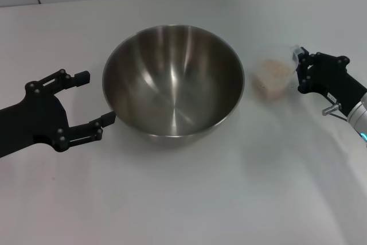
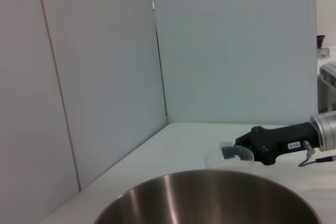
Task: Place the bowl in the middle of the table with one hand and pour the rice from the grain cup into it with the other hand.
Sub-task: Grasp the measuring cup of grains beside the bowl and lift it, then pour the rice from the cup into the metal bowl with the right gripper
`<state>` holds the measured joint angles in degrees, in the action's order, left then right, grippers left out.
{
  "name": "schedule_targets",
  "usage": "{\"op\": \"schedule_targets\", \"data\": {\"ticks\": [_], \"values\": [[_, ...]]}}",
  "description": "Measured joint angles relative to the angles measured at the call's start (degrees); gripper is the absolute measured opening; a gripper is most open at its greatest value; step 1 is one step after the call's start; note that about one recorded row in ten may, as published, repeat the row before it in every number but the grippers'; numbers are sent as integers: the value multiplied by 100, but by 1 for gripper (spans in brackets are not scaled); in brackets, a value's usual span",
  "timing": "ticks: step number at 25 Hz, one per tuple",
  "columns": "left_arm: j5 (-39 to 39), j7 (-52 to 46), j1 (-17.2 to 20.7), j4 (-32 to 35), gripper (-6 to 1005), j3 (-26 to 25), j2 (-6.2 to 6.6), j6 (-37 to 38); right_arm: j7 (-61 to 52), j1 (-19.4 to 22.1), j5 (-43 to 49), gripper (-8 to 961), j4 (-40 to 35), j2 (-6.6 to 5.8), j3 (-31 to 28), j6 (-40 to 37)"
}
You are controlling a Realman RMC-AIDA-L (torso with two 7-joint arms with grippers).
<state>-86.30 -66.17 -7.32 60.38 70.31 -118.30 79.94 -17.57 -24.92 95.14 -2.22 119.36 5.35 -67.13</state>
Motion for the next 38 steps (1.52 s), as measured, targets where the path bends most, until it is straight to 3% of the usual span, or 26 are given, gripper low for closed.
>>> {"op": "schedule_targets", "data": {"ticks": [8, 9, 13, 14, 15, 17, 18, 19, 20, 21, 22, 25, 38], "values": [[-31, -86, -33, 25, 860, 2, 2, -6, 2, 150, -6, 12, -34, 0, -607, -898], [-71, -97, -33, 41, 860, 3, -2, -8, 126, 173, -6, 12, -31, 0, -725, -1434], [-312, -235, -52, 146, 860, 1, -21, -43, 815, 128, -7, 11, 121, 6, -762, -2285], [-363, -283, -61, 186, 860, 16, -23, -74, 1637, 26, -6, 11, 392, 12, -764, -2703], [-363, -283, -61, 186, 860, 16, -23, -74, 1637, 26, -6, 11, 392, 12, -764, -2703], [-373, -308, -62, 225, 859, 24, -23, -93, 2782, -113, -4, 11, 735, 12, -767, -2866], [-378, -348, -66, 254, 859, 26, -22, -96, 3436, -179, 0, 11, 896, 13, -762, -2853], [-386, -382, -71, 272, 859, 25, -19, -97, 4953, -300, 25, 11, 1248, 16, -733, -2744], [-386, -382, -71, 272, 859, 25, -19, -97, 4953, -300, 25, 11, 1248, 16, -733, -2744], [-416, -445, -84, 306, 859, 26, -19, -97, 6417, -381, 35, 11, 1593, 19, -705, -2585], [-416, -445, -84, 306, 859, 26, -19, -97, 6417, -381, 35, 11, 1593, 19, -705, -2585], [-724, -785, -145, 534, 859, 28, -23, -242, 8851, -488, 85, 12, 2099, 26, -686, -2272], [-897, -1055, -291, 584, 860, 118, -23, -380, 12939, -531, 1115, 12, 2424, 52, -709, -1859]]}}
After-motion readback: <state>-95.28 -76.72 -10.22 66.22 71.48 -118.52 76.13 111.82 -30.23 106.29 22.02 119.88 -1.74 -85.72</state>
